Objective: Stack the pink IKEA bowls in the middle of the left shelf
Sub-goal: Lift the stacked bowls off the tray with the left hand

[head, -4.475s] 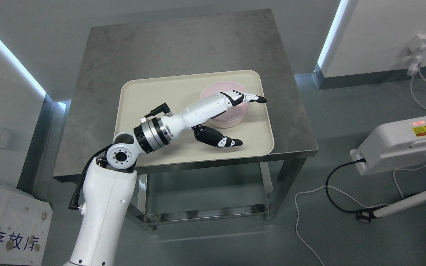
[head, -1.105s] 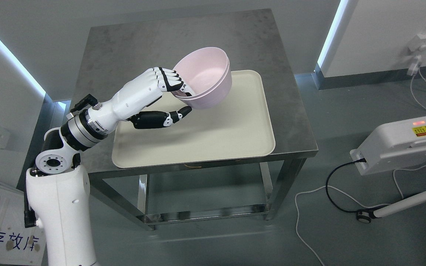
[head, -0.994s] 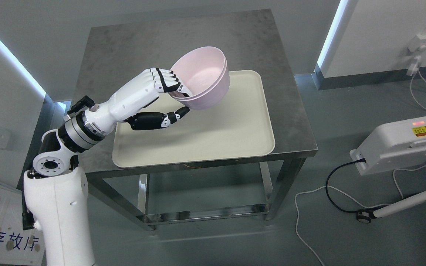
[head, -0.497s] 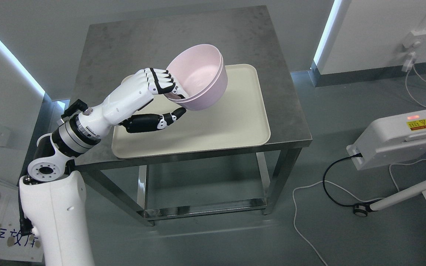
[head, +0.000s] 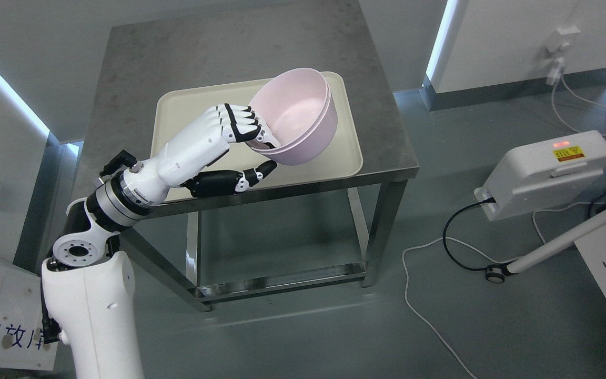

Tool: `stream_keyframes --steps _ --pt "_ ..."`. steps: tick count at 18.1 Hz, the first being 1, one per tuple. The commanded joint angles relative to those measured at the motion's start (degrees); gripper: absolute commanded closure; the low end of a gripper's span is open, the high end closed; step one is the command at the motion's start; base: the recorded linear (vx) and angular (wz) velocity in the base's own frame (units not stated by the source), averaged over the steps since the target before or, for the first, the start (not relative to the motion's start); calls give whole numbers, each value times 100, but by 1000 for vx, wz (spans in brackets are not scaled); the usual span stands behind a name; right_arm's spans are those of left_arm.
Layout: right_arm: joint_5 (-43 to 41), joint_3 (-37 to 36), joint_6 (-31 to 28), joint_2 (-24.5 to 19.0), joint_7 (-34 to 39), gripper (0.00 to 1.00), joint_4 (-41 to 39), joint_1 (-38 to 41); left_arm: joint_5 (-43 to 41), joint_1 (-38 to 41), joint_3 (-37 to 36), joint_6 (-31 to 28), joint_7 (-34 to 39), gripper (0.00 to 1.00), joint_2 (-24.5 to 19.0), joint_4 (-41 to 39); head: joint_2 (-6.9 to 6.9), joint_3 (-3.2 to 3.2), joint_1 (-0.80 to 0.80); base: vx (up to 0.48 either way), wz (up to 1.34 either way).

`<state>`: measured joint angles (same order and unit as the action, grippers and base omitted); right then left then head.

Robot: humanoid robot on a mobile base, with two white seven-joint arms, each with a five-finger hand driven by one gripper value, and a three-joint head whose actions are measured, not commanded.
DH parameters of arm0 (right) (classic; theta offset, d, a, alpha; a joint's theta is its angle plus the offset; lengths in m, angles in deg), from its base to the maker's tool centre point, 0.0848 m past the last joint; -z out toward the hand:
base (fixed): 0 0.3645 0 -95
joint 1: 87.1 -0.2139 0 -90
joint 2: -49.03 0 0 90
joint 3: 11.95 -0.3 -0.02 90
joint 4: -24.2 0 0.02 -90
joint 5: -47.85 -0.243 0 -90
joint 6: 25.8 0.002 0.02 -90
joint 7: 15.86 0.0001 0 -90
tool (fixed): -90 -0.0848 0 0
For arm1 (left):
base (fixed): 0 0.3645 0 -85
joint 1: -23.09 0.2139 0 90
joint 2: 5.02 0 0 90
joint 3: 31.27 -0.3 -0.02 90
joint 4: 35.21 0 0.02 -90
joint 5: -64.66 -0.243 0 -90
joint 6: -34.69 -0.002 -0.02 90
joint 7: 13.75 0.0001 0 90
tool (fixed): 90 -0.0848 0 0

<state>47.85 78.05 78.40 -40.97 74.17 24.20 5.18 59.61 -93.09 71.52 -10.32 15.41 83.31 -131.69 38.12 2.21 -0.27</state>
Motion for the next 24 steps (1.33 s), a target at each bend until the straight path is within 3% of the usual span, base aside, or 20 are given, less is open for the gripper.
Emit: stream_keyframes --steps 1,24 --pt "-9 -26 -5 100 -3 0 -100 0 4 166 -75 1 2 98 67 -231 0 0 0 -177 -355" --pt "-9 -26 -5 100 -3 0 -100 0 4 360 40 1 46 98 67 -248 0 0 0 -312 16"
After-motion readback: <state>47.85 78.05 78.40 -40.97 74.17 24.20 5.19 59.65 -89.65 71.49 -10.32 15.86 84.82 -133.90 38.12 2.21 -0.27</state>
